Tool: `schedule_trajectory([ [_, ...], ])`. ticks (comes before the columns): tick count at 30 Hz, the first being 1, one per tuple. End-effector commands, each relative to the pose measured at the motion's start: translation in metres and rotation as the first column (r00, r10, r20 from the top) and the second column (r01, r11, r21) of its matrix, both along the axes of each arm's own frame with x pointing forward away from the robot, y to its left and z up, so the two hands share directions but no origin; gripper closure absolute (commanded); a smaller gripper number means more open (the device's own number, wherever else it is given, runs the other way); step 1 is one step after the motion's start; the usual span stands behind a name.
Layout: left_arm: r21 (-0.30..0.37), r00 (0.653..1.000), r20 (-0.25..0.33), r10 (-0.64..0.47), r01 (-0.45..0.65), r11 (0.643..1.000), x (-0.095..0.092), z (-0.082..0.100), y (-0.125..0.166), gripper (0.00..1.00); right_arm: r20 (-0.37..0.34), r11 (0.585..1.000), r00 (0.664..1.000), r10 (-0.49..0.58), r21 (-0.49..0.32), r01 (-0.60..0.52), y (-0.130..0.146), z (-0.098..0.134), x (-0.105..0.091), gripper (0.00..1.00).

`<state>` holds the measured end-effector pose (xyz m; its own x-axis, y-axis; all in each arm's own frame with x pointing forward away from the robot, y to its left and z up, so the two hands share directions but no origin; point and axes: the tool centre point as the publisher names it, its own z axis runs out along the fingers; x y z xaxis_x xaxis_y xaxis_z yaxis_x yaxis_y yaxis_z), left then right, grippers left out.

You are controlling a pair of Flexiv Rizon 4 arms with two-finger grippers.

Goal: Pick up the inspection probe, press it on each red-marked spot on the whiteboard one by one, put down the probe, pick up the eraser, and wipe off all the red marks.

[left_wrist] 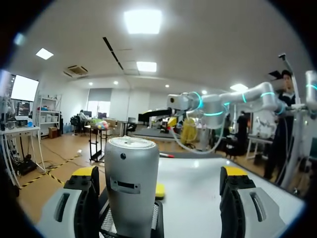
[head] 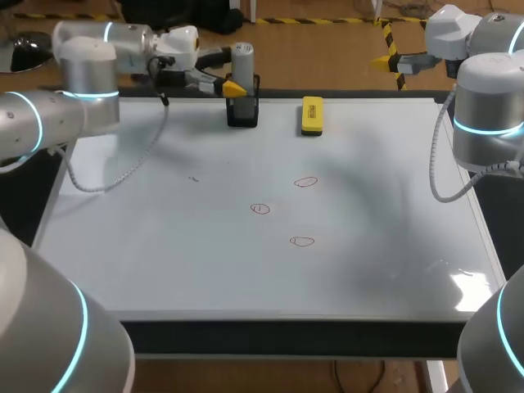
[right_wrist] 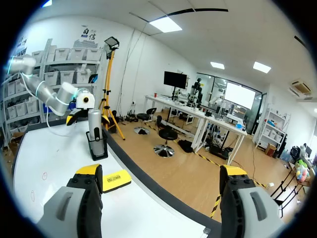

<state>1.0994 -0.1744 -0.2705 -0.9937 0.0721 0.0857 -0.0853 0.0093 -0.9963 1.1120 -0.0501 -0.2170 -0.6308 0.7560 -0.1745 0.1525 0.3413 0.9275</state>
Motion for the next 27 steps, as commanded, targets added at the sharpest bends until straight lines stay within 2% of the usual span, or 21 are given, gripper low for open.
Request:
schedule_trajectory([
  [1, -0.022, 1.0, 0.0, -0.026, 0.026, 0.999, 0.009, -0.009, -0.006, 0.0, -0.001, 1.0, 1.0, 0.001, -0.001, -0.001, 0.0, 0.0, 0.001, 0.0],
  [27, -0.03, 1.0, -0.01, -0.004, 0.004, 1.0, 0.018, -0.02, -0.014, 0.0, -0.001, 1.0, 1.0, 0.001, -0.001, -0.001, 0.0, 0.0, 0.001, 0.0],
])
